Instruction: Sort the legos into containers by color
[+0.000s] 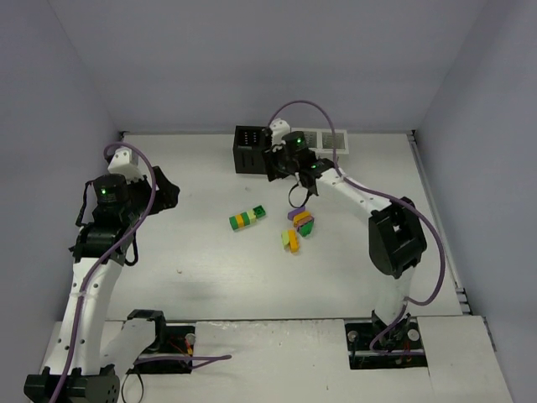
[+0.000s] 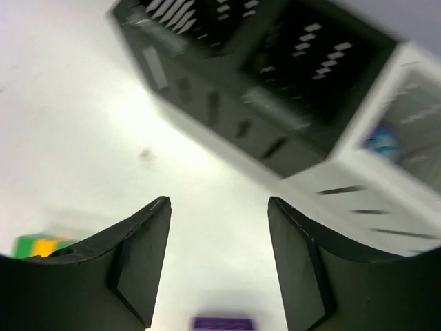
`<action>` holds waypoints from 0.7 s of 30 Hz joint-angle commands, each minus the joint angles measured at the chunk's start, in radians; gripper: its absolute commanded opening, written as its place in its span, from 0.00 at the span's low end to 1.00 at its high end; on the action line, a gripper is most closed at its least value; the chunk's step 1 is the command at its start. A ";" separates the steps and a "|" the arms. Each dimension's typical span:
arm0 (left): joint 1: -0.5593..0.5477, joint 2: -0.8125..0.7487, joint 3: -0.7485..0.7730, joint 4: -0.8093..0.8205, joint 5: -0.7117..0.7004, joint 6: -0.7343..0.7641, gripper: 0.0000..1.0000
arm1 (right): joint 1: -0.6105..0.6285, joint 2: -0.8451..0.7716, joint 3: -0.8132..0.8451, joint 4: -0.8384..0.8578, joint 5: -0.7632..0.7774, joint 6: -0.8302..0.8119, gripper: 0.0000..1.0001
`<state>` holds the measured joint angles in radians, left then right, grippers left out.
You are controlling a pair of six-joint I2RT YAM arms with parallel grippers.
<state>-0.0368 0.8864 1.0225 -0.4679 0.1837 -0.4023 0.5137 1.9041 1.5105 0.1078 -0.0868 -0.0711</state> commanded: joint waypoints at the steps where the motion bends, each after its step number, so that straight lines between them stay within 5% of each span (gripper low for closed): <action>1: 0.009 -0.001 0.042 0.043 0.014 -0.004 0.74 | 0.055 -0.047 -0.045 0.064 0.059 0.118 0.56; 21: 0.009 -0.003 0.042 0.043 0.022 -0.007 0.74 | 0.186 0.190 -0.085 0.115 0.101 0.295 0.53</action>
<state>-0.0368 0.8864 1.0225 -0.4675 0.1875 -0.4023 0.6830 2.1094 1.4216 0.1513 0.0032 0.2039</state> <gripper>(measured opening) 0.738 0.532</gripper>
